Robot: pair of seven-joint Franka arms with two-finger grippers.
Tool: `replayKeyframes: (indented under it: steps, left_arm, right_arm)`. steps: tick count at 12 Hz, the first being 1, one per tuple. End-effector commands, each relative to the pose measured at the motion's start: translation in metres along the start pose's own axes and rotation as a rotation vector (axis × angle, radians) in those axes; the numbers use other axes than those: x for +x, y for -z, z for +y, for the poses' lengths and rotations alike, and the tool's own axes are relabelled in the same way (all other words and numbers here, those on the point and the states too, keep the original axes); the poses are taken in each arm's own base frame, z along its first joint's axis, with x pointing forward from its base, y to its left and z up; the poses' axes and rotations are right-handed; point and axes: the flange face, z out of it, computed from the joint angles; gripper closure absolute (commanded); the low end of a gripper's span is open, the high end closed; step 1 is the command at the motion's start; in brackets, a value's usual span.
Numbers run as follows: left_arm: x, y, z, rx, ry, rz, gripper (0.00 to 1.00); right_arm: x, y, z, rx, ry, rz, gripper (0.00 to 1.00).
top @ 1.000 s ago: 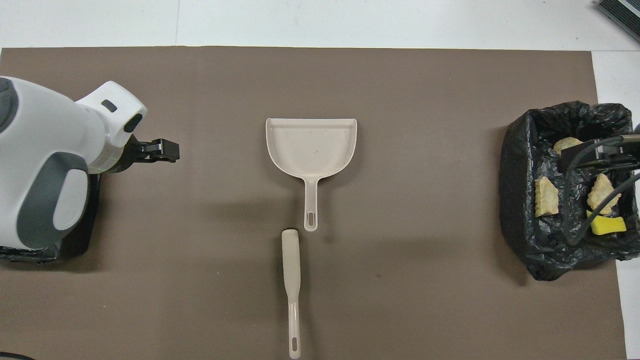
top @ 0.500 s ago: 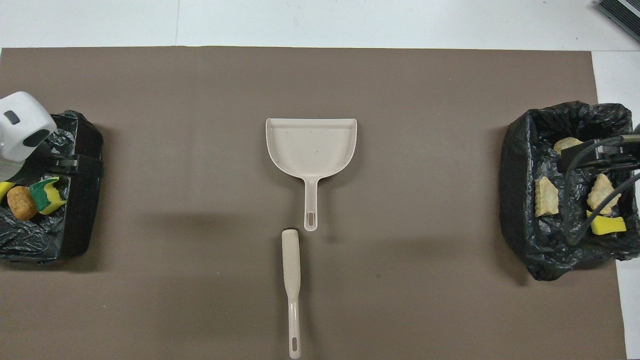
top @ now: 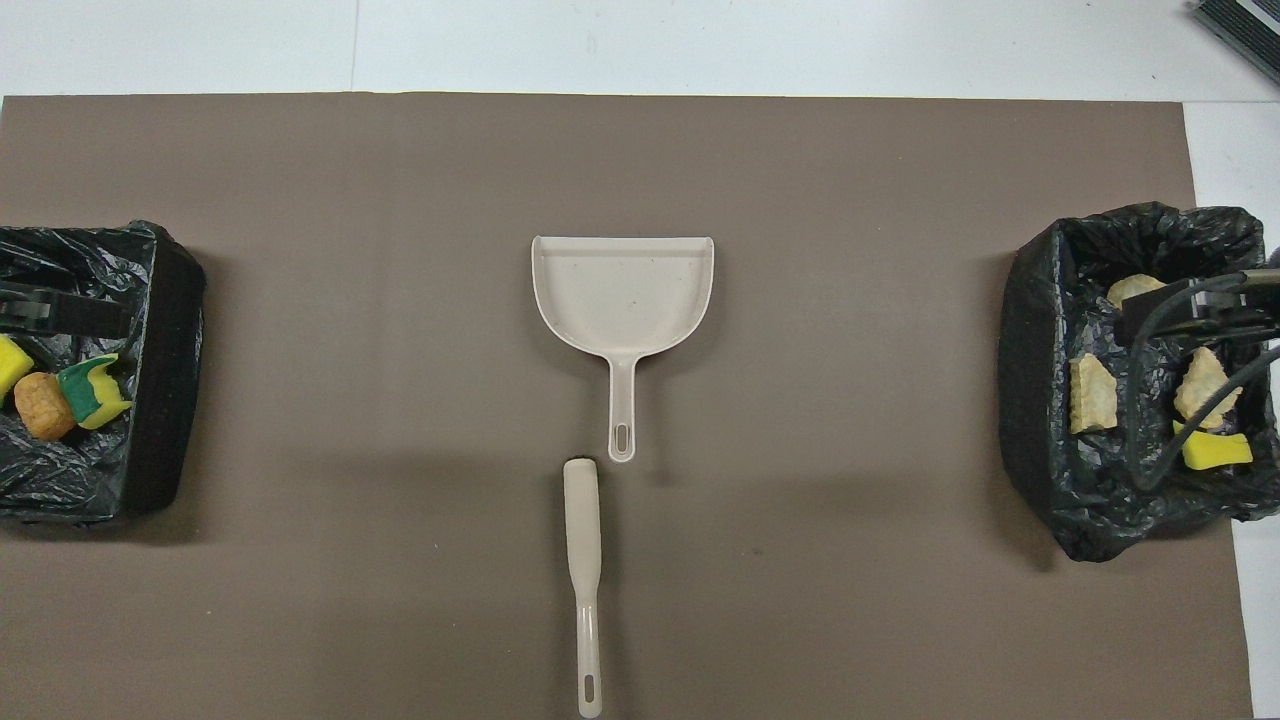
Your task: Sweep and dump trash in bin
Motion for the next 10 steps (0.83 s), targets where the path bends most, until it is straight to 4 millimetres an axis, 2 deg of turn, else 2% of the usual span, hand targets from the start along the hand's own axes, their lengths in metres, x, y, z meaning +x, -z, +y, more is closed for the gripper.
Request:
replayKeyframes:
  steps: [1, 2, 4, 8, 10]
  left_arm:
    - [-0.020, 0.048, 0.013, -0.004, 0.044, -0.031, 0.00]
    - [-0.027, 0.061, 0.027, 0.007, 0.045, -0.022, 0.00]
    - [-0.031, 0.063, 0.033, 0.006, 0.043, -0.026, 0.00]
    - [-0.045, 0.061, 0.022, 0.000, 0.074, -0.061, 0.00]
    - [-0.044, 0.062, 0.021, 0.001, 0.077, -0.051, 0.00]
  right_arm:
    - [-0.006, 0.001, -0.001, 0.016, -0.019, 0.004, 0.00]
    - [-0.006, 0.001, -0.001, 0.016, -0.019, 0.004, 0.00]
    - [-0.006, 0.001, -0.001, 0.016, -0.019, 0.004, 0.00]
    - [-0.006, 0.001, -0.001, 0.016, -0.019, 0.004, 0.00]
    - [-0.006, 0.001, -0.001, 0.016, -0.019, 0.004, 0.00]
